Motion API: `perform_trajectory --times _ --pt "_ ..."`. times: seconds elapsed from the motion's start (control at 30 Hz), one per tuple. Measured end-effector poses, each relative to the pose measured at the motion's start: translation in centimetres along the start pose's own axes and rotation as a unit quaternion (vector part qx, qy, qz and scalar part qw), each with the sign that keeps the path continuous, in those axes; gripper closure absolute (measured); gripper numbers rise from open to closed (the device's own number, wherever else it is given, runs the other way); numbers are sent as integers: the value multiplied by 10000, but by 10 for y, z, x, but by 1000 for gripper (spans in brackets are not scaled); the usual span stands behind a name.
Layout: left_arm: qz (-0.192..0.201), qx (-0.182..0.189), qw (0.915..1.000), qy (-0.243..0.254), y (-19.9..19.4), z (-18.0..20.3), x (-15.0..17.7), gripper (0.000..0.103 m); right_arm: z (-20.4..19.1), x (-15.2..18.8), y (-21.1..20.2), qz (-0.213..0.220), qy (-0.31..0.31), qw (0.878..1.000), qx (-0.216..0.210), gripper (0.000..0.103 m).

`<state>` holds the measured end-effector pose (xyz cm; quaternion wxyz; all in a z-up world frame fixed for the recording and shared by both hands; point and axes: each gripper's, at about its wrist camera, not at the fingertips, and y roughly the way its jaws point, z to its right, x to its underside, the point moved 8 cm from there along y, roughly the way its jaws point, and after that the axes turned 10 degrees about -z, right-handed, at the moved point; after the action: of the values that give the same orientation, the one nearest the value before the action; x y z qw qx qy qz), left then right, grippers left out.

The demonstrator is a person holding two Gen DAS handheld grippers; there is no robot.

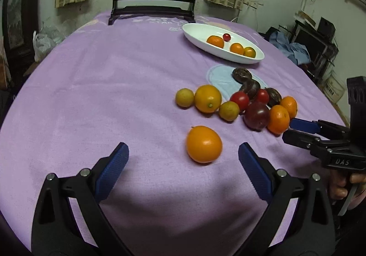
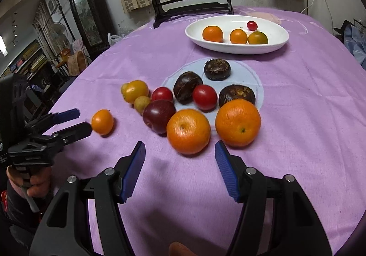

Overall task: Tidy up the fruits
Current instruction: 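Release the tomato and orange onto the white plate with both tools, then grasp a large orange with the right tool while the left tool grasps an orange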

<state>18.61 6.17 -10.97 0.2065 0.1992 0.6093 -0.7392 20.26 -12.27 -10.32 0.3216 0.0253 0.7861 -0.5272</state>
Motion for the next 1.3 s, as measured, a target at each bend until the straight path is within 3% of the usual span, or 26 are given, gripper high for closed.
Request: perform_trajectory --times 0.17,0.43,0.5,0.7,0.83,1.07,1.13,1.3 --pt "-36 232 9994 -245 2 -5 2 5 -1 -6 8 -62 -81 9998 158 46" --pt "-53 218 9995 -227 3 -4 3 5 1 -11 15 -187 -68 9996 212 51" --pt "-57 183 9996 -195 3 -3 3 5 3 -11 15 -178 -19 9995 260 58" --pt "-64 37 10000 52 4 4 2 6 12 -8 -2 173 156 9996 -170 59" --pt "-100 -102 9992 385 8 17 -4 29 15 -4 -17 466 210 9977 -450 59" --pt "-401 -180 9977 525 26 32 -10 48 16 -4 -21 595 289 9960 -603 59" --pt "-487 -194 9974 495 29 30 -9 61 15 -4 -23 630 257 9958 -618 59" --pt "-497 -274 9973 462 32 27 -8 66 14 -5 -23 628 260 9954 -676 59"
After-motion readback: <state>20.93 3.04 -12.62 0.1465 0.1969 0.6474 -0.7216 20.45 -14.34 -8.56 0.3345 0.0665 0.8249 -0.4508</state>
